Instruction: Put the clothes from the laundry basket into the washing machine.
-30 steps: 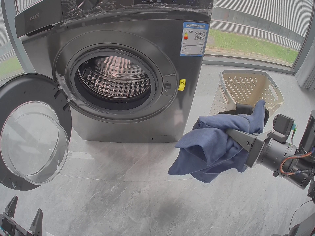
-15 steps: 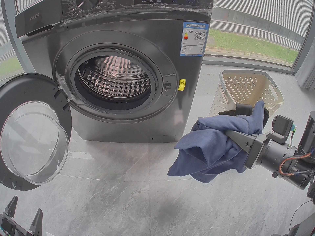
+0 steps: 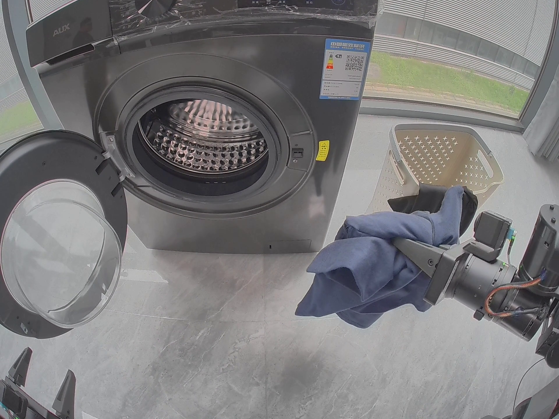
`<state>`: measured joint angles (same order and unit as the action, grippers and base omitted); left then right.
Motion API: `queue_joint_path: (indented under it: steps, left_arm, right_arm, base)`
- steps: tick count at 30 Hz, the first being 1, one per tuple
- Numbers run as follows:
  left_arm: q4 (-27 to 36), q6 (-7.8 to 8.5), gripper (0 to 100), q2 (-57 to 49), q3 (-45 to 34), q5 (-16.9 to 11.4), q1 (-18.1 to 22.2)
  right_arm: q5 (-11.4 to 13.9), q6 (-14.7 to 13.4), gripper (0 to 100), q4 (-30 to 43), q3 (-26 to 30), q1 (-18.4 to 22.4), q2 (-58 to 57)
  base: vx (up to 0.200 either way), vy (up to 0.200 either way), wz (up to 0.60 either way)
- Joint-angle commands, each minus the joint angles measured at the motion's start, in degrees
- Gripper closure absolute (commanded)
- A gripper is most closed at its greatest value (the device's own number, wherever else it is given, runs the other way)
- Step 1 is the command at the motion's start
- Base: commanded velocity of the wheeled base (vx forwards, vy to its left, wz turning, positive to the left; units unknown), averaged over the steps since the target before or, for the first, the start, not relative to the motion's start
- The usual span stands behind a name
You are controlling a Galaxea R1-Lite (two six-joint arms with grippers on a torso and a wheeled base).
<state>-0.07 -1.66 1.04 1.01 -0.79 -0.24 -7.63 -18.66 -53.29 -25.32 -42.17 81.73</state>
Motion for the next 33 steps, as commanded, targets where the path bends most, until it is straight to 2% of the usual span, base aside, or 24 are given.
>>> queue_joint_path:
  steps: [1, 11, 23, 33]
  left_arm:
    - [-0.01, -0.01, 0, -0.77, -1.01, 0.00, -0.02]
    - [-0.01, -0.01, 0, -0.77, -1.01, -0.09, -0.02]
    - [-0.01, -0.01, 0, -0.77, -1.01, -0.09, -0.02]
    - [-0.01, -0.19, 0, -0.77, -1.01, 0.00, -0.02]
  right_arm:
    - [0.07, 0.03, 100, -0.77, 0.45, -0.02, 1.86]
    - [0.51, 0.47, 100, -4.63, 0.10, -0.02, 3.35]
    - [0.25, 0.56, 100, -4.90, 0.10, -0.99, 2.83]
    - [0.16, 0.65, 100, -4.90, -0.26, -1.34, 2.83]
  base:
    - [-0.200, 0.000, 0.00]
    - [-0.020, 0.000, 0.00]
    - [0.000, 0.200, 0.00]
    - [0.000, 0.000, 0.00]
